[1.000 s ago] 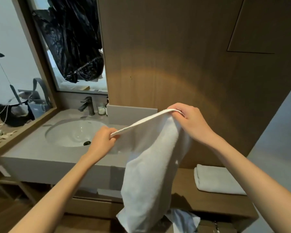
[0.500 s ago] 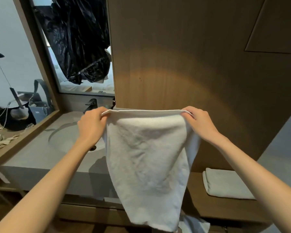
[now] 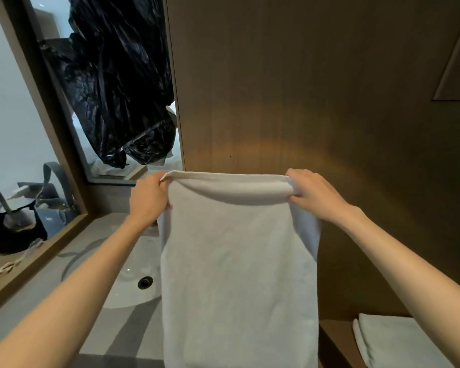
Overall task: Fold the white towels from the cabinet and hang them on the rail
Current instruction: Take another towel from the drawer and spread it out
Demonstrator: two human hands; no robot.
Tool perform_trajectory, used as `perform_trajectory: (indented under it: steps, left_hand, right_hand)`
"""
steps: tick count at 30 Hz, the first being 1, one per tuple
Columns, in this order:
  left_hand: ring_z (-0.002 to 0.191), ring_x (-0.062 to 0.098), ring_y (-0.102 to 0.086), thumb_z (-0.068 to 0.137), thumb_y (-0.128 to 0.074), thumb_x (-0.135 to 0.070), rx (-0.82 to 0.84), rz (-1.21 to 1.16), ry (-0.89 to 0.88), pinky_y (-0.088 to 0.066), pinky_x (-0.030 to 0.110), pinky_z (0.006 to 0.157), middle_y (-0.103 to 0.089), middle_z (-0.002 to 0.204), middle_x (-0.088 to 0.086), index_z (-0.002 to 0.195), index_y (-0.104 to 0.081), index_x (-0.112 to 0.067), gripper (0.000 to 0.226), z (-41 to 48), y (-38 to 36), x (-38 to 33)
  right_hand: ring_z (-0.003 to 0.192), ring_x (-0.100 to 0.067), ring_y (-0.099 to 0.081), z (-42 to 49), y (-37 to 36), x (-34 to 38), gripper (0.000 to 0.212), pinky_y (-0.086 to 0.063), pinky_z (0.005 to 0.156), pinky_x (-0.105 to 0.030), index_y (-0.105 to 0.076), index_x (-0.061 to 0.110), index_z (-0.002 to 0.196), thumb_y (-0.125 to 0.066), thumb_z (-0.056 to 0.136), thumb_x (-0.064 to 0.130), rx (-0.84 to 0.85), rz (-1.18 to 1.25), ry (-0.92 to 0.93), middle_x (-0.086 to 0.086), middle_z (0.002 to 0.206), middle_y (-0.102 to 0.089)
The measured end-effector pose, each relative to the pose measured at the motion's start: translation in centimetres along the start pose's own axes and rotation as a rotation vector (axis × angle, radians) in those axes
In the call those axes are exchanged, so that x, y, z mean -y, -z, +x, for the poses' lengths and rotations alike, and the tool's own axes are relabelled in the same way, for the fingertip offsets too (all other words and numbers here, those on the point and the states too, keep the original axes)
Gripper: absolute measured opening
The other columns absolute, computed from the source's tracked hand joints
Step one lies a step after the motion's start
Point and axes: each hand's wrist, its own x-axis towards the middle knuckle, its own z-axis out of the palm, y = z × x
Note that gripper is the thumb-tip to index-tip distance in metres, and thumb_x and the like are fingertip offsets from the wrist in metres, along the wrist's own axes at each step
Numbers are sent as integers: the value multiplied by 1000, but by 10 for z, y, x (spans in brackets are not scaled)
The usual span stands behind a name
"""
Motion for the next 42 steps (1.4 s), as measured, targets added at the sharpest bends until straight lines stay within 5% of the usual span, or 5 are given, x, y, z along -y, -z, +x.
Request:
perform_trajectory:
  steps: [4,8,17,32,42]
  left_hand:
    - [53,-2,-55,95,-47,-14,-29,-195,24,-44,30,58,-65,80,16,89,-63,-5,19,63,5,-21]
    - [81,28,-64,91,-46,-3,-110,-296,-42,-53,45,74,-68,94,17,106,-67,-8,25,118,7,-34]
    - [104,25,-56,100,-39,-9,-165,-484,-161,-45,32,84,-62,116,13,120,-62,-8,30,181,-14,-37]
    - [86,11,-58,95,-49,-3,242,-528,-103,-46,14,66,-61,91,-10,99,-67,-25,29,6,-58,74]
    - [101,7,-59,90,-56,-5,751,-290,-265,-44,17,87,-63,104,-11,87,-56,-50,45,-134,-95,148]
  right_hand:
    - [102,-21,-53,68,12,-12,19,-43,89,-34,-55,13,108,-62,91,15,-151,-105,11,-4,112,-56]
    - [107,-24,-52,123,29,-16,19,-39,94,-34,-57,10,111,-61,92,12,-285,-128,-4,-8,116,-57]
    - [126,-35,-43,176,39,-24,31,-30,108,-47,-55,6,122,-55,92,1,-392,-212,-162,-16,132,-51]
    - [80,-11,-50,-4,-84,30,18,-39,63,-19,-59,19,82,-60,89,2,-23,136,-363,4,91,-51]
    - [85,-12,-53,-164,-177,68,36,-50,73,-30,-51,35,82,-48,91,1,384,119,-514,7,99,-48]
